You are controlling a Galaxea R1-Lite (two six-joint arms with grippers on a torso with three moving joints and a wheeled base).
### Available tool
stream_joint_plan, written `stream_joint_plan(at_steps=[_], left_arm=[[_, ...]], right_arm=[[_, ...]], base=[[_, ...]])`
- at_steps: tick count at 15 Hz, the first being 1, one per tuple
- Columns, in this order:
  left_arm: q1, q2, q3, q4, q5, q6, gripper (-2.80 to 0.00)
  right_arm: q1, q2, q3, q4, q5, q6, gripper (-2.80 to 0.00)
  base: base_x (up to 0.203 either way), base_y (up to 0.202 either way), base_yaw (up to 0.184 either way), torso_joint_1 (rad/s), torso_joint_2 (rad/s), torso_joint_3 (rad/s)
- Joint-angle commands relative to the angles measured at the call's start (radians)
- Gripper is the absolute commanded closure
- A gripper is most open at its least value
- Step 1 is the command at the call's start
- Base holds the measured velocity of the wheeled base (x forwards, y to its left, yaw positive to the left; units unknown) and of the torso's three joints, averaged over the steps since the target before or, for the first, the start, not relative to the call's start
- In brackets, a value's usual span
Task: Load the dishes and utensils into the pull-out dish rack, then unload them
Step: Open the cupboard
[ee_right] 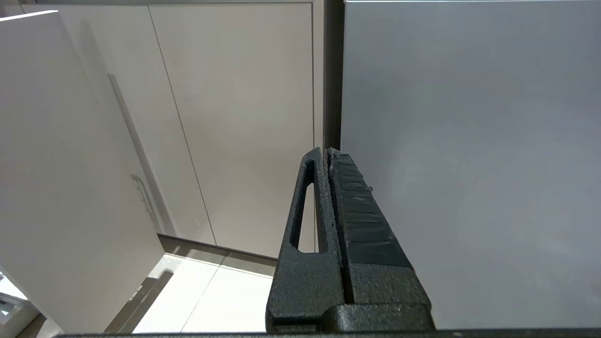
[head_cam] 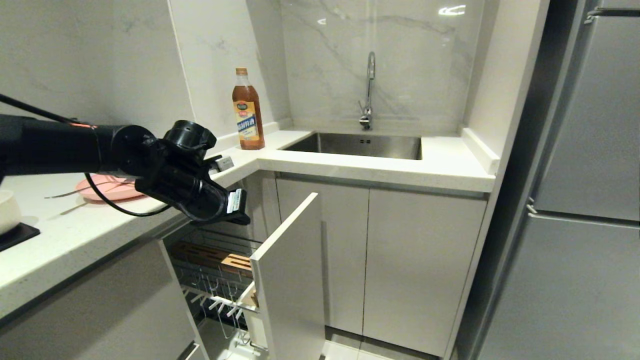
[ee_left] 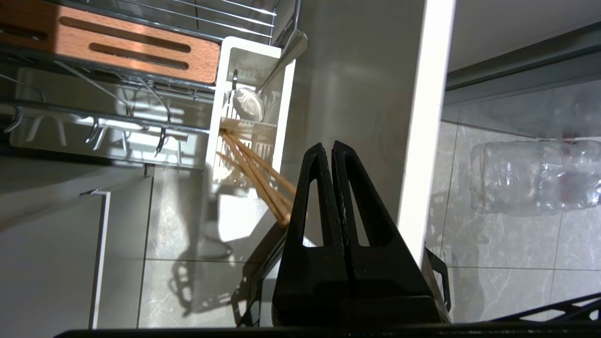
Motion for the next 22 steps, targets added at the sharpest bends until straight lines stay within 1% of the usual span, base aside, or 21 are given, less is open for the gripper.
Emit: stream_joint_plan(at_steps=[1, 4, 8, 19, 22], left_arm=[[-0.004, 0.042, -0.013, 0.000, -0.002, -0.001, 0.00], [-0.016, 0.103, -0.058, -0.002, -0.003, -0.001, 0.00], [-0.047, 0.144, -0.081, -0.003, -0.005, -0.001, 0.00], [-0.130, 0.184, -0.112, -0.003, -0.005, -0.005, 0.00], [-0.164, 0.197, -0.122, -0.003, -0.005, -0.027, 0.00]], right_arm=[[0.001, 0.000, 0.002, 0.000, 0.000, 0.000, 0.00], [0.001, 0.000, 0.003, -0.001, 0.000, 0.000, 0.00], [0.000, 0.000, 0.002, -0.001, 0.000, 0.000, 0.00], [0.001, 0.000, 0.002, 0.000, 0.000, 0.001, 0.00], [0.000, 0.000, 0.002, 0.000, 0.000, 0.000, 0.00]], base=[[0.000, 0.000, 0.000, 0.000, 0.00, 0.000], [0.000, 0.000, 0.000, 0.000, 0.00, 0.000], [0.000, 0.000, 0.000, 0.000, 0.00, 0.000], [0.000, 0.000, 0.000, 0.000, 0.00, 0.000], [0.000, 0.000, 0.000, 0.000, 0.00, 0.000]])
